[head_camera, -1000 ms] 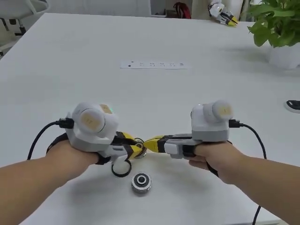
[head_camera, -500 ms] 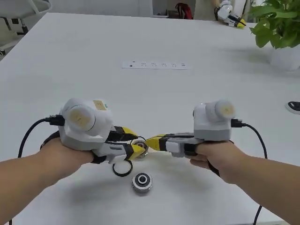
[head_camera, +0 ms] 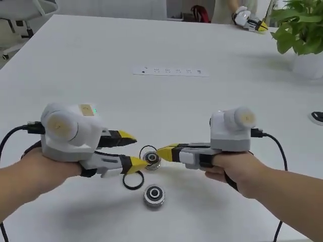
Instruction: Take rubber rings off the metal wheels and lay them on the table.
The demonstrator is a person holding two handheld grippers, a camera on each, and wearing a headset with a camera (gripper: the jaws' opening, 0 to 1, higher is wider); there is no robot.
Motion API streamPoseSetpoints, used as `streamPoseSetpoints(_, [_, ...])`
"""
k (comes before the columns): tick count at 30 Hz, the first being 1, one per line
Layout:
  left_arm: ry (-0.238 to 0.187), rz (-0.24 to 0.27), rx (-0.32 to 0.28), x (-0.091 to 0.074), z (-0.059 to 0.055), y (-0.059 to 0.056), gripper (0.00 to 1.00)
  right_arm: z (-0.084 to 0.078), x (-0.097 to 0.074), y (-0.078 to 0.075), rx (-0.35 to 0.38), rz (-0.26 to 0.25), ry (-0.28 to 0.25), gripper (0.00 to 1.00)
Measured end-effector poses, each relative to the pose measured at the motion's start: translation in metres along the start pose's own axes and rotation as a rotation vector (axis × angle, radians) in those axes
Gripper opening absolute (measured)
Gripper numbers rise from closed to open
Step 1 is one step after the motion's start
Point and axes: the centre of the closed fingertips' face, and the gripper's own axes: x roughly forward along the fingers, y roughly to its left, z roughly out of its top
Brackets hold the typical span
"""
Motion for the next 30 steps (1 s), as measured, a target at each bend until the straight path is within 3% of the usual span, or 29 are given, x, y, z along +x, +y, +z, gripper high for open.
streamPoseSetpoints(15, [-0.015, -0.014, 0.032, -0.027, -0.005, -0.011, 0.58, 0.001, 0.003, 0.017, 0.014, 0.044, 0.0, 0.0])
streamPoseSetpoints(30, [-0.023, 0.0, 0.034, -0.042, -0.01, -0.017, 0.66, -0.008, 0.01, 0.032, 0.029, 0.086, 0.032, 0.0])
